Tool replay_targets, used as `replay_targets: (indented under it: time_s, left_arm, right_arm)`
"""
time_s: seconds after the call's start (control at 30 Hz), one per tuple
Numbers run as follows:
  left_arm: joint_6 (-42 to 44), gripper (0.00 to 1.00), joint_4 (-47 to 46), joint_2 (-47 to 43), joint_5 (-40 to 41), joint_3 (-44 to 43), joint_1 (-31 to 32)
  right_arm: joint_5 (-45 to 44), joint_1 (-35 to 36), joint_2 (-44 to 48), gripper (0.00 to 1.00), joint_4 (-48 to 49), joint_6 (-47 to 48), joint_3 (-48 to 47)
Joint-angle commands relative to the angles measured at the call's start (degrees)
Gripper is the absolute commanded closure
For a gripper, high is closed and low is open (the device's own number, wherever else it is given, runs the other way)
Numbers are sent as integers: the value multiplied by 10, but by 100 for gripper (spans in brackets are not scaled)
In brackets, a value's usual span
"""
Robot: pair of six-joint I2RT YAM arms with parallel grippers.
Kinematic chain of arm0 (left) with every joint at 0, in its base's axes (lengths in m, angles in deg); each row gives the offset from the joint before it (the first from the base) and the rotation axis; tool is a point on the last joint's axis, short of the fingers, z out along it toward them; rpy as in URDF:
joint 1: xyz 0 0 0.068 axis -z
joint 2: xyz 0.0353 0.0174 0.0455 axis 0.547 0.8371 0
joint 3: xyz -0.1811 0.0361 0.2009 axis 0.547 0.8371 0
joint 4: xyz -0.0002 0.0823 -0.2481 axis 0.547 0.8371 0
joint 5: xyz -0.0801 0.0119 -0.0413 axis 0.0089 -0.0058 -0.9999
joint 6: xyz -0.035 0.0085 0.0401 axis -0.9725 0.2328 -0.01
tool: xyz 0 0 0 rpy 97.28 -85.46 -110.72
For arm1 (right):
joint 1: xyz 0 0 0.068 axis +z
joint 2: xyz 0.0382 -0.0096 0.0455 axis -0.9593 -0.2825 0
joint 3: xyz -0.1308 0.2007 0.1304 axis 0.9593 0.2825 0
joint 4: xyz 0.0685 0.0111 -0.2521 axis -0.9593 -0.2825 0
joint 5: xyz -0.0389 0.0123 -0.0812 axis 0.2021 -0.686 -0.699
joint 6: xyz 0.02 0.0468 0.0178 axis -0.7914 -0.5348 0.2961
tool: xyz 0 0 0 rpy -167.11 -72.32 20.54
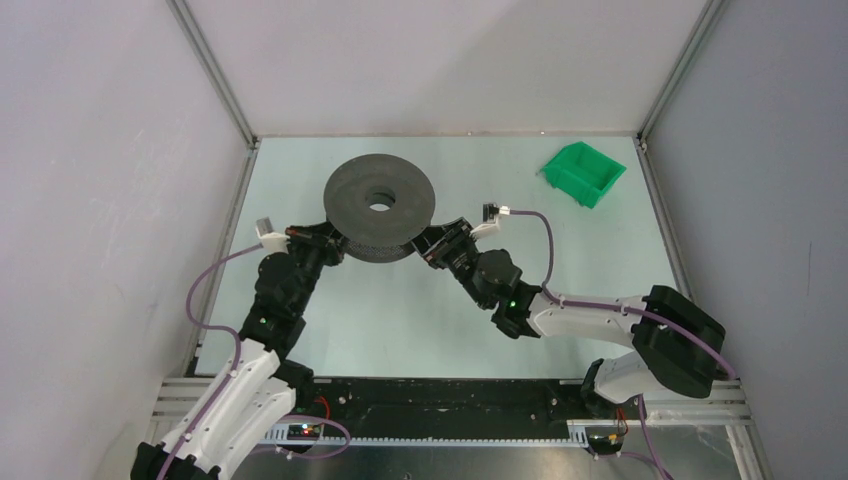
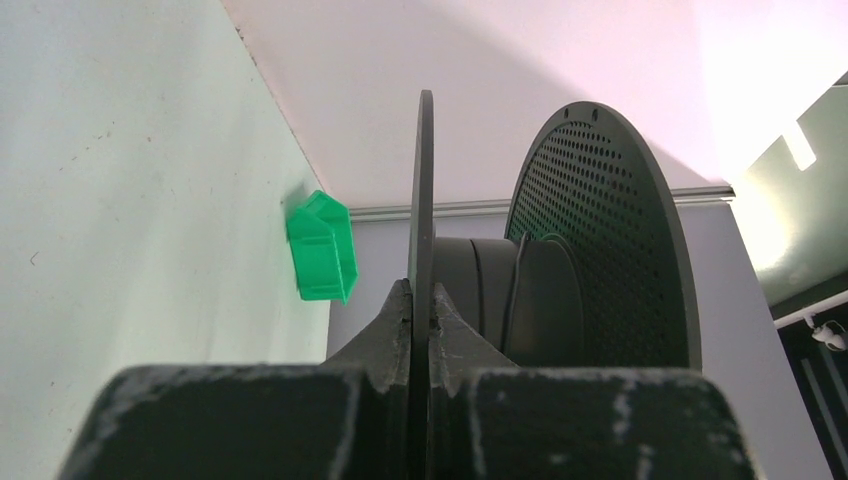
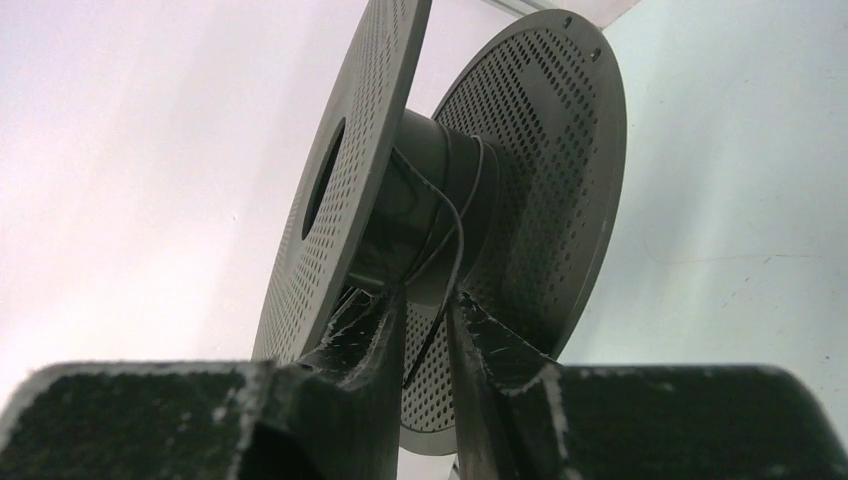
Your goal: Wrap the cables
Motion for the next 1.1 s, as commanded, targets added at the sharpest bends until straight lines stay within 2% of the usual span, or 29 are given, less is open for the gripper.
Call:
replay_targets:
  time_s: [0.0,0.83,0.9,1.07]
  left_arm:
    - [-36,100,-102,-21,-24,-6,6]
    - [-25,100,-102,-30,-17,-3,6]
    - [-23,100,-102,-30,-18,-3,6]
    - [-21,100,-102,-27,-20,-6,6]
  right_arm:
    - [6,-8,11,74,-29,16,15]
    - [14,-11,96,68,-94,41,35]
    - [12,-11,104,70,-100,49,36]
    - [15,-10,109,85,-97,59,37]
